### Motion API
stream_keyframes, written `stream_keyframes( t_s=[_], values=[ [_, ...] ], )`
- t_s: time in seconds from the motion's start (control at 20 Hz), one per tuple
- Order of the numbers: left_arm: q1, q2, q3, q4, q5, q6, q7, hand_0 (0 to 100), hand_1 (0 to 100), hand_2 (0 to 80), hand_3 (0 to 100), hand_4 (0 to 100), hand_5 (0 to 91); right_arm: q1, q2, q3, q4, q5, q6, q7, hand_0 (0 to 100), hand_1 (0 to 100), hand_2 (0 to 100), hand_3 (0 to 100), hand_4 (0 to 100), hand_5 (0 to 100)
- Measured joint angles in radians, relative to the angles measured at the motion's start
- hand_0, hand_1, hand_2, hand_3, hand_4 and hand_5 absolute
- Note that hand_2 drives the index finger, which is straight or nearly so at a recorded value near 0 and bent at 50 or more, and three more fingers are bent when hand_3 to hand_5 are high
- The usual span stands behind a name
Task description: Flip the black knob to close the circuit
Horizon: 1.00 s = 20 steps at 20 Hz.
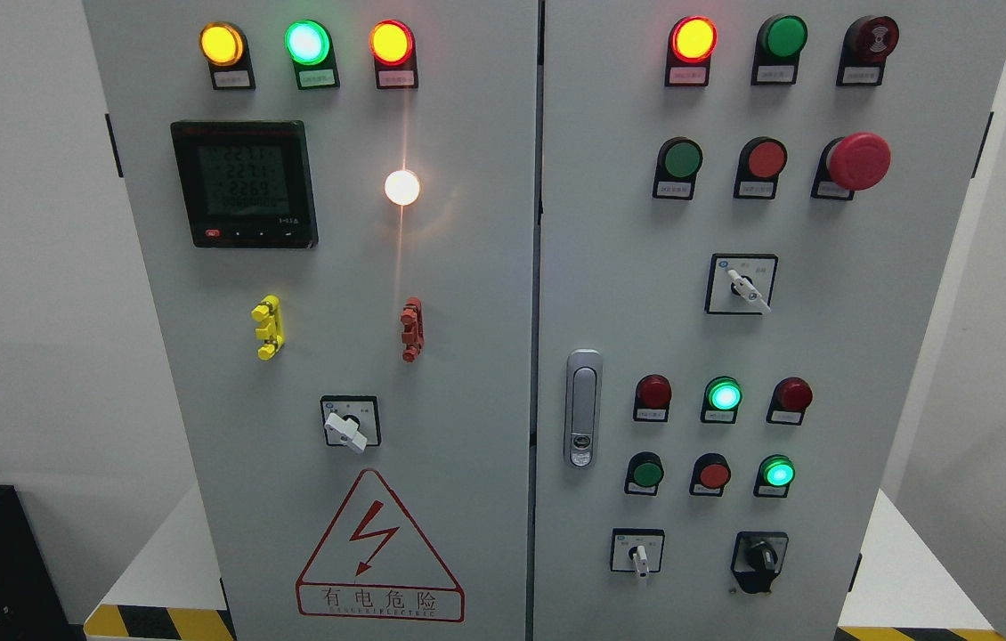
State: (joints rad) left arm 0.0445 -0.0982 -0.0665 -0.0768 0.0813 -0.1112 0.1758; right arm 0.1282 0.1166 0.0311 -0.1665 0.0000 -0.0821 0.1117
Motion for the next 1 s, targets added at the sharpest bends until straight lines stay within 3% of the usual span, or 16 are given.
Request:
stream_keyframes(
  t_s=[1.0],
  values=[
    [0.0,0.0,0.0,0.0,0.0,0.0,0.001,12,56,0.0,0,0,0.0,-0.024,0.0,0.013,0.003,0.011,-0.002,0.012,0,11,0,0,0,0]
  ],
)
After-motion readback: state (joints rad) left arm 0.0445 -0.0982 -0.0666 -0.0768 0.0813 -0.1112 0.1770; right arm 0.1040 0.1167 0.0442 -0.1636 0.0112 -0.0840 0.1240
